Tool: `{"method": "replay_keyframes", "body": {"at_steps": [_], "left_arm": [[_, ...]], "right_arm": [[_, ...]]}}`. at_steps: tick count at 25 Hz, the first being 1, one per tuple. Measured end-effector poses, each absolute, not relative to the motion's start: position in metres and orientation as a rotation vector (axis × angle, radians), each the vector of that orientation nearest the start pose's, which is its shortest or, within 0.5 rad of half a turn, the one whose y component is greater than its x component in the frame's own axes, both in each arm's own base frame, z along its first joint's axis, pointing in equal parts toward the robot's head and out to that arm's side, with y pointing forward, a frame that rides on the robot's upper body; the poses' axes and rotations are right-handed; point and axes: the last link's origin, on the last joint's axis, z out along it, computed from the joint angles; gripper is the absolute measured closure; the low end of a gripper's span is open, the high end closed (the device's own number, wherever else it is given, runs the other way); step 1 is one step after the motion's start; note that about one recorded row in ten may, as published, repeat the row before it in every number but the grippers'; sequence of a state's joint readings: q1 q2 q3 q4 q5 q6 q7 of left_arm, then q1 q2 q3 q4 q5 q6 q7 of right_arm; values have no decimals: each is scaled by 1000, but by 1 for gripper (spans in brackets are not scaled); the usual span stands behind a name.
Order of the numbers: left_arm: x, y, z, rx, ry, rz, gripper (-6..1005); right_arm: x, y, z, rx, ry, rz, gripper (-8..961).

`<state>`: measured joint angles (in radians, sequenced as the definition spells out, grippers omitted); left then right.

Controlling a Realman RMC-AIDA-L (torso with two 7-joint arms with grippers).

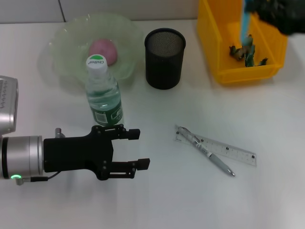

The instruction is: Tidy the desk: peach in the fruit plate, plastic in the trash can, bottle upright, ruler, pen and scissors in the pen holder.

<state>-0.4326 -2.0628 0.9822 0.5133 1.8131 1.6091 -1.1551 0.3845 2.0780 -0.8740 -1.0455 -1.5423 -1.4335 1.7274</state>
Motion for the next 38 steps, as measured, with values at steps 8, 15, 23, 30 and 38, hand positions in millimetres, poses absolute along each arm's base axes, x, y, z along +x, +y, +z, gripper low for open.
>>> {"method": "replay_keyframes", "body": {"at_steps": [8,15,23,30,38], "left_arm": [[-270,275,-41,-2911,-483,-801,213],[-270,275,-41,-2910,-488,-803,213],[-271,274,-41,-2906,-494,-798,213],[-270,275,-41,-2907,-486,-798,213],[-271,274,-41,-2906,-488,-798,213]], "right_arm": [[203,411,-8,-2246,686,1108,677],[178,434,-47,-2284,714,950,661],[181,432,-57,-2304,744,898,643],[183,428,-63,-2337,752,872,627],[187,421,-59,-2352,784,914,379]]}}
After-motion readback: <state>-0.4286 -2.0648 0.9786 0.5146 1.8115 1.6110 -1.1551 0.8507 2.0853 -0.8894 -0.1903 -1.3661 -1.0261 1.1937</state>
